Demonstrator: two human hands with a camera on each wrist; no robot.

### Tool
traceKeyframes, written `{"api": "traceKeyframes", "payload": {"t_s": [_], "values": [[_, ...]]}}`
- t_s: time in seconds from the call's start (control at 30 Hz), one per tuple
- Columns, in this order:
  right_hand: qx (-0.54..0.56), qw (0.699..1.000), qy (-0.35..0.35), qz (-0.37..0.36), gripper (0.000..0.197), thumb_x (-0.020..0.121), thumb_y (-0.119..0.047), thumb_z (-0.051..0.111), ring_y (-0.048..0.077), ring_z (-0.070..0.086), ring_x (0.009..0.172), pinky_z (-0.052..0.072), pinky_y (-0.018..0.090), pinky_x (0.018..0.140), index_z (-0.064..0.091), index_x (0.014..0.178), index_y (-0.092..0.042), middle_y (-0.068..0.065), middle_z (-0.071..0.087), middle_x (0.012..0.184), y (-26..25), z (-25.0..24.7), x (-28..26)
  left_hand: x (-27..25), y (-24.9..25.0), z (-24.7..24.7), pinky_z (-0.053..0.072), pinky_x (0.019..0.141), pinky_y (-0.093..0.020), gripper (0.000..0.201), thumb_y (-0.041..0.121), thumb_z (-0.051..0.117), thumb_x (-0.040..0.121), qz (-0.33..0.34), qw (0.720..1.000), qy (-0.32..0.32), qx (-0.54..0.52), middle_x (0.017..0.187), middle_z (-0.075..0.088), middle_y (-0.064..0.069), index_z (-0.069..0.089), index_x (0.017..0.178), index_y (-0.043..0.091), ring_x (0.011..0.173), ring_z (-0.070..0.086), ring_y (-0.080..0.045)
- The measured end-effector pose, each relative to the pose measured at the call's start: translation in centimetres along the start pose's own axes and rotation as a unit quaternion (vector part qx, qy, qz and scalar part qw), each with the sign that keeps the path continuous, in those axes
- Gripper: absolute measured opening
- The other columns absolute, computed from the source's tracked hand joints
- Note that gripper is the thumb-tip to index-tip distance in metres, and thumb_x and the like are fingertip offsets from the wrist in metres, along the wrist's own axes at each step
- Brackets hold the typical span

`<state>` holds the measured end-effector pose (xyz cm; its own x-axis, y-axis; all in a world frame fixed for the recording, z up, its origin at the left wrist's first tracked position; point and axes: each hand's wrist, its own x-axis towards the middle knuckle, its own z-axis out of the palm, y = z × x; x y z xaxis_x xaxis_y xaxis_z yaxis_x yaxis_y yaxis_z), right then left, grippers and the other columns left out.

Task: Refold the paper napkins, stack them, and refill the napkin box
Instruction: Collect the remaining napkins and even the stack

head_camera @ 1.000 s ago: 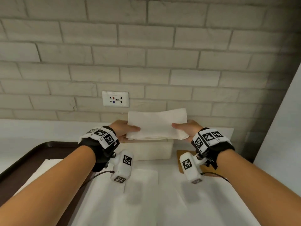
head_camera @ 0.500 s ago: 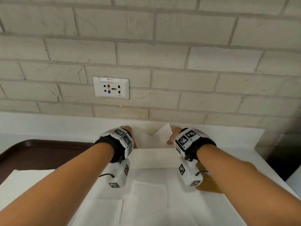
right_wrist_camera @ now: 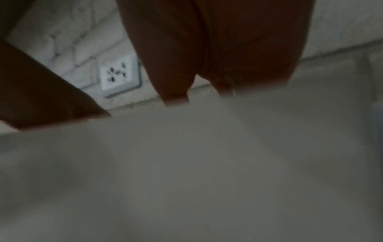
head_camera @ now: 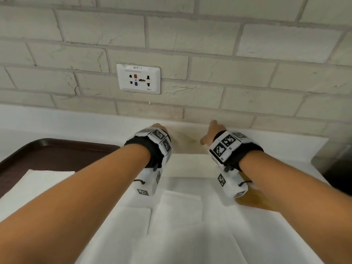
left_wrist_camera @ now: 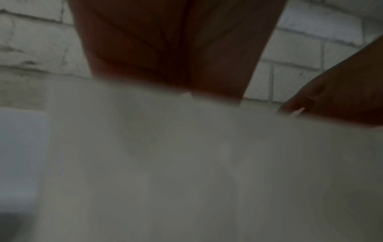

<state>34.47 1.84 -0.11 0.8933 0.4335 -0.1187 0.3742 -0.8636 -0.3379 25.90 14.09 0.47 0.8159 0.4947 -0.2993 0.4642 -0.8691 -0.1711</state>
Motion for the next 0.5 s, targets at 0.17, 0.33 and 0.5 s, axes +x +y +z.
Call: {"api": "traceKeyframes", "payload": {"t_s": [0.17, 0.33, 0.5], "values": [[-0.079, 0.976, 0.146, -0.138, 0.025, 0.085, -0.017, 0.056, 0.029, 0.035, 0.121, 0.031, 0.036, 0.097, 0.055, 0.11, -0.013, 0.008, 0.046, 0.119, -1.3, -1.9, -6.0, -7.3, -2.1, -2.8, 0.043, 0.064, -0.026, 0.024, 0.03, 0.056, 0.091, -0.006, 0.973, 0.065, -0.221, 0.07, 0.047, -0.006, 0.049, 0.087, 0.007, 0.067, 0.05, -0.021], [-0.044, 0.969, -0.153, -0.187, 0.027, 0.082, -0.02, 0.066, 0.019, 0.048, 0.105, 0.04, 0.023, 0.083, 0.062, 0.109, -0.017, -0.002, 0.052, 0.101, -0.9, 2.3, -12.0, -14.1, -5.0, 0.8, 0.05, 0.095, -0.038, 0.046, 0.029, 0.061, 0.088, -0.037, 0.953, 0.051, -0.295, 0.11, 0.063, -0.015, 0.055, 0.123, 0.0, 0.106, 0.062, -0.029], [-0.079, 0.951, -0.235, -0.186, 0.061, 0.077, -0.035, 0.072, 0.019, 0.05, 0.11, 0.04, 0.024, 0.088, 0.047, 0.13, -0.016, -0.003, 0.048, 0.112, 0.1, 8.3, -15.6, -20.3, -6.7, 6.2, 0.053, 0.086, -0.032, 0.035, 0.026, 0.058, 0.09, -0.051, 0.957, -0.021, -0.286, 0.079, 0.06, -0.005, 0.062, 0.114, 0.0, 0.081, 0.061, -0.022]]}}
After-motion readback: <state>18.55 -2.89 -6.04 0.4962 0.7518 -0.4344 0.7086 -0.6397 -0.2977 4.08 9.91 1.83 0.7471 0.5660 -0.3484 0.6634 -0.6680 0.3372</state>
